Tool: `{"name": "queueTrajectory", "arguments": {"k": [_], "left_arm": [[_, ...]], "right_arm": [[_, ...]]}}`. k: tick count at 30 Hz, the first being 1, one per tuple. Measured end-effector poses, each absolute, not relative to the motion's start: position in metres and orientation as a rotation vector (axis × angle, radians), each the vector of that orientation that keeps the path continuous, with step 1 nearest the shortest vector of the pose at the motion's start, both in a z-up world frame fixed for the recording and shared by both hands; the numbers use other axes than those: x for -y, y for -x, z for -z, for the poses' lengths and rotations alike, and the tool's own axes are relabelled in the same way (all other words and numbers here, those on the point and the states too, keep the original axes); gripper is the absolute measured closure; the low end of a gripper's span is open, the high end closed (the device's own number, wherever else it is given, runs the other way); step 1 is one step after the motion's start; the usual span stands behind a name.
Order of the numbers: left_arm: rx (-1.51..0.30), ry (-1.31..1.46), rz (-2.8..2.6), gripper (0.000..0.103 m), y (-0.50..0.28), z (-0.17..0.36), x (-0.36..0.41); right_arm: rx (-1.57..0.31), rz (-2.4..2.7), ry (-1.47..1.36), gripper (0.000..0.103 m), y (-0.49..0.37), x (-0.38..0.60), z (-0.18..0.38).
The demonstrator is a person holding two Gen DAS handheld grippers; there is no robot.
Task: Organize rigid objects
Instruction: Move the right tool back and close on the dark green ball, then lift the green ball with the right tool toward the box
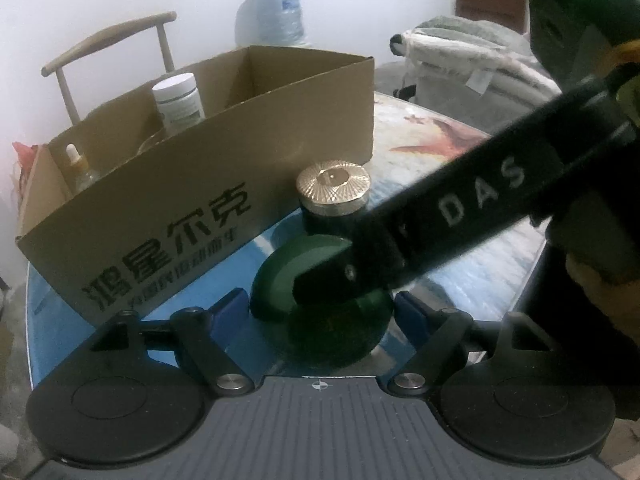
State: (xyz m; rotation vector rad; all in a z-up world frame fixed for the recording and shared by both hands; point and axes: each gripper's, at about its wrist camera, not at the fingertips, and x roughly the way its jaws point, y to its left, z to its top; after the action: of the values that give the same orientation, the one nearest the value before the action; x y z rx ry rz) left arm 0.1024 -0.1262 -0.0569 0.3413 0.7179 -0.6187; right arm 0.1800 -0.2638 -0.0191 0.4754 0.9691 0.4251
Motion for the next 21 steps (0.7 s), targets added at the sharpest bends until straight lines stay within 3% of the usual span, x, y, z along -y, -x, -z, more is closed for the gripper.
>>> {"name": "queueTrajectory", "arguments": {"k": [21], "left_arm": [[-0.736, -0.328, 0.614, 0.021, -0.111, 0.067, 0.126]], "right_arm": [[-0.948, -0.435, -0.438, 0.027, -0.183, 0.247, 0.023]]}}
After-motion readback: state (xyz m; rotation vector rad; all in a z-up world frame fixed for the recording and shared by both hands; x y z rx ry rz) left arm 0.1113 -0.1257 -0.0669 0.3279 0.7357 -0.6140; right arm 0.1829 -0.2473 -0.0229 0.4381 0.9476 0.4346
